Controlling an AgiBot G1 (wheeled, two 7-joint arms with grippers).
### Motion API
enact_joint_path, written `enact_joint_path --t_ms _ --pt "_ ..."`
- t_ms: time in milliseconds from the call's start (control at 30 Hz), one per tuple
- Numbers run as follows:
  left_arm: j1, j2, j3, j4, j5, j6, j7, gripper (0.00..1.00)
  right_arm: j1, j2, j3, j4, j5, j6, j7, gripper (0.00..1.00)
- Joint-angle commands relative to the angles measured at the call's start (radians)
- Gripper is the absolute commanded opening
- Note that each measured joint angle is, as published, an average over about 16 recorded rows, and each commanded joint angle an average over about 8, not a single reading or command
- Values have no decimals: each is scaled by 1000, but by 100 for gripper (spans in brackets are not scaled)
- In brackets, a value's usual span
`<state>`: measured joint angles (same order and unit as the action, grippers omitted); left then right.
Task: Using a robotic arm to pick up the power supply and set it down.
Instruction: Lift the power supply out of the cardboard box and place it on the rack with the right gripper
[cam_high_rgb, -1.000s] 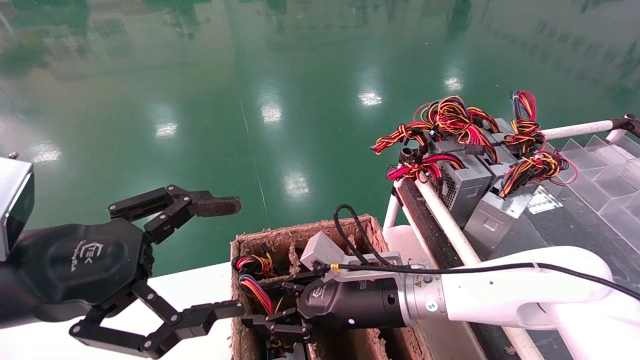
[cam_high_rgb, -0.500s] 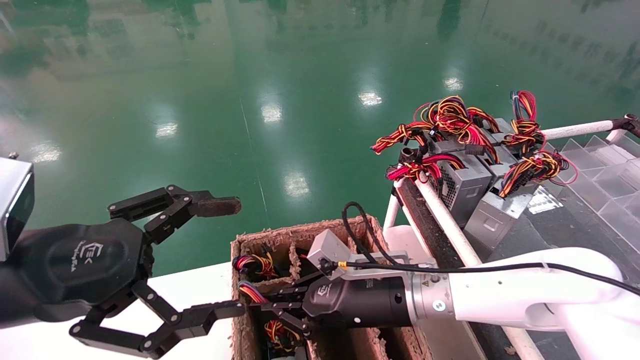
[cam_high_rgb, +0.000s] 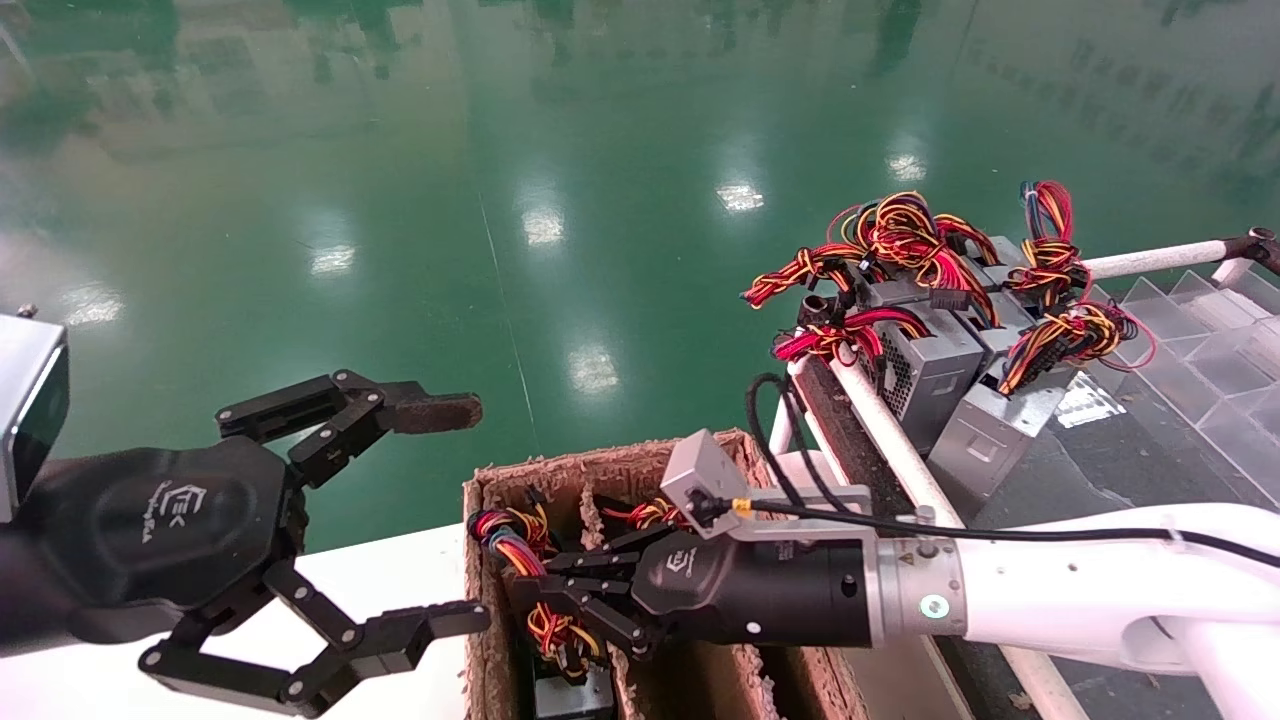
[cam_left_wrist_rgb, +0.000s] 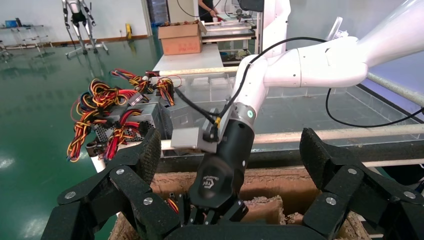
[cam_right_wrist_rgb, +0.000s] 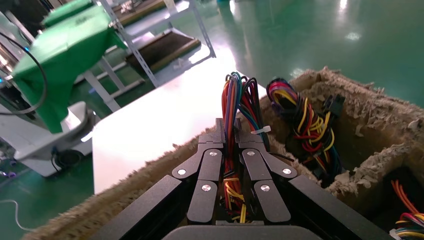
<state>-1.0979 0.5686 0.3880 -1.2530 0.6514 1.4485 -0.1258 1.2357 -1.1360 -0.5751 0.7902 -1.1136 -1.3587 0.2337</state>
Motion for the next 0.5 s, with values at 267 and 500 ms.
enact_joint_path --t_ms 267,500 --pt "0 0 0 0 0 0 0 100 1 47 46 63 66 -11 29 0" --pt "0 0 0 0 0 0 0 100 -3 92 93 103 131 -14 47 0"
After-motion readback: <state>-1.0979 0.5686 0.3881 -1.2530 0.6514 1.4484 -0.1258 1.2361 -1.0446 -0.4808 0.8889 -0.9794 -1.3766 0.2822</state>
